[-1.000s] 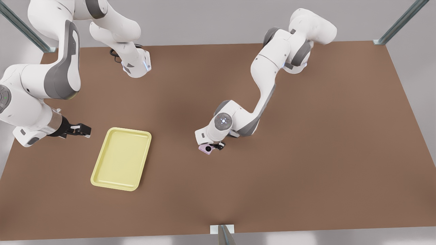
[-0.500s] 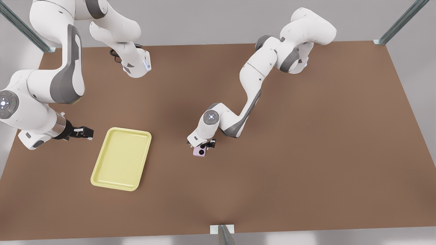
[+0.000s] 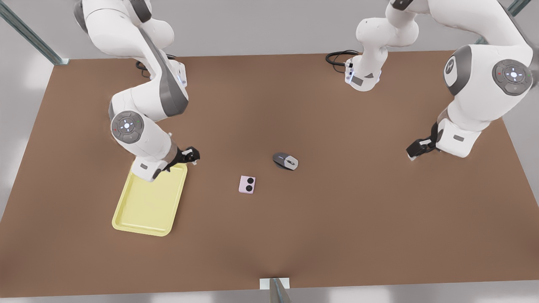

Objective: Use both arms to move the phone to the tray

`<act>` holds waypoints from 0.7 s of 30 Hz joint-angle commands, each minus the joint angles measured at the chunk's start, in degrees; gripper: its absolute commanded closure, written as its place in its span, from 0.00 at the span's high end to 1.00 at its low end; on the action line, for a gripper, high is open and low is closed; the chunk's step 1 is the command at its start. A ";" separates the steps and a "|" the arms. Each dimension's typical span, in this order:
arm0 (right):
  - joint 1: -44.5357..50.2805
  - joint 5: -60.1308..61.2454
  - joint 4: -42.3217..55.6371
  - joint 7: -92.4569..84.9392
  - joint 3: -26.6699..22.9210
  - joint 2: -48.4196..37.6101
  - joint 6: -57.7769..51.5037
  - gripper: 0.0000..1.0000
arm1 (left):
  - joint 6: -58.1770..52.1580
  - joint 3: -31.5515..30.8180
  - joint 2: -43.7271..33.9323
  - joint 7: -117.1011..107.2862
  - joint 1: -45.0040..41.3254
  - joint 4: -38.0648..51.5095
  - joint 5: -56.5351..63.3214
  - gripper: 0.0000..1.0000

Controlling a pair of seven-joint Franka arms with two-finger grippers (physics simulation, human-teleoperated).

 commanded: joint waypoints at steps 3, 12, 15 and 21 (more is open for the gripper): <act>5.73 -1.39 0.40 36.62 3.07 3.98 8.37 1.00 | 1.17 -1.39 1.18 26.13 1.51 -5.35 2.37 1.00; 10.48 -9.65 2.34 62.73 4.74 14.35 21.29 1.00 | 0.55 -0.33 2.15 25.61 1.24 -5.26 2.55 1.00; 11.27 -10.88 -1.71 68.35 4.74 14.97 24.37 1.00 | 0.46 -0.33 2.15 25.61 1.24 -5.18 2.55 1.00; 12.15 -10.97 -2.06 71.96 4.65 20.06 27.36 1.00 | 0.81 -0.33 2.33 25.52 1.24 -5.26 2.55 1.00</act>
